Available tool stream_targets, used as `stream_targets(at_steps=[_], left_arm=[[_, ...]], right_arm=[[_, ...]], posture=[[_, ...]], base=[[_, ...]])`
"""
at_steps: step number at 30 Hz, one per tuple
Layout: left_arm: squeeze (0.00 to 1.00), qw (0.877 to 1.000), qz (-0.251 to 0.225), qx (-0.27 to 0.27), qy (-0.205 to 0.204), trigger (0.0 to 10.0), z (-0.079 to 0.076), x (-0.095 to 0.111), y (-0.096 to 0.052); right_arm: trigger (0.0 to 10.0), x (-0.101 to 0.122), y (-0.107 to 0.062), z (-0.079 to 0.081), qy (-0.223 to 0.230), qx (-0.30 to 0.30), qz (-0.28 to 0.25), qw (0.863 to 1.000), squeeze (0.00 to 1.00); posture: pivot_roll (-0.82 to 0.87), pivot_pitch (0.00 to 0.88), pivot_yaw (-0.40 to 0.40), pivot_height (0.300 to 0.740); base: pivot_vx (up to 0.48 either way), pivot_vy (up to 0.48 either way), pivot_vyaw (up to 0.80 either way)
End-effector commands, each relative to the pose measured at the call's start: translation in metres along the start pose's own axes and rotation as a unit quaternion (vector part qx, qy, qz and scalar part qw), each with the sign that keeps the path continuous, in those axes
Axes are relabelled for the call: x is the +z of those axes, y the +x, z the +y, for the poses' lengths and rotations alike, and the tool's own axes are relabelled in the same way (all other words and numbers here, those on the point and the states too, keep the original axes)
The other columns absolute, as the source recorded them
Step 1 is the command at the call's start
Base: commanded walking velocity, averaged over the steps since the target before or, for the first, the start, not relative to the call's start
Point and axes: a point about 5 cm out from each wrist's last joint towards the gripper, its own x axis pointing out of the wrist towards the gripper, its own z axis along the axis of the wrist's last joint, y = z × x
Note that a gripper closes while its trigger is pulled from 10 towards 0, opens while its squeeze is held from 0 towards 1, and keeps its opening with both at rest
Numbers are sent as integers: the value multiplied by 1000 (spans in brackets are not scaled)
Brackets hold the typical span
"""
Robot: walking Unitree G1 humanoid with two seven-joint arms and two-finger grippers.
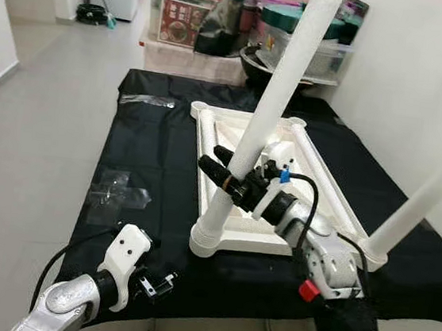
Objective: Building children table
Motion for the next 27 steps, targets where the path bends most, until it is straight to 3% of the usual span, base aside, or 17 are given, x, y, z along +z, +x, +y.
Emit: stream_targets(at_steps=[1,7,15,18,21,22,24,26,27], left_arm=[[0,1000,6,-4,3,10000,-2,-1,0],[0,1000,5,-6,0,10000,-2,-1,0],[0,1000,5,-8,2,10000,-2,0,1],[0,1000,6,-7,2,10000,-2,-1,0],[0,1000,6,-7,2,10000,-2,-1,0],[0,1000,7,-6,1,10000,-2,-2,0],[0,1000,7,-5,1,10000,-2,-2,0],[0,1000,7,-6,0,10000,-3,-3,0],[0,1000,7,-6,0,10000,-3,-3,0]], right_arm=[[0,-42,-4,8,64,30,78,994,0],[0,-33,-4,5,48,89,83,991,0],[0,-34,0,0,43,86,80,992,0],[0,-43,2,-1,36,25,92,995,0],[0,-45,3,0,41,12,95,995,0],[0,-50,3,-3,56,-59,94,992,0],[0,-52,2,-5,59,-87,94,990,0],[0,-60,-3,-9,64,-159,107,979,0],[0,-60,-3,-9,64,-159,107,979,0]], posture=[[70,0,-141,740],[71,0,-137,740],[75,0,-135,740],[73,0,-139,740],[73,0,-139,740],[70,0,-139,740],[70,0,-139,740],[68,0,-138,740],[68,0,-138,740]], base=[[0,0,0],[0,0,0],[0,0,0],[0,0,0],[0,0,0],[0,0,0],[0,0,0],[0,0,0],[0,0,0]])
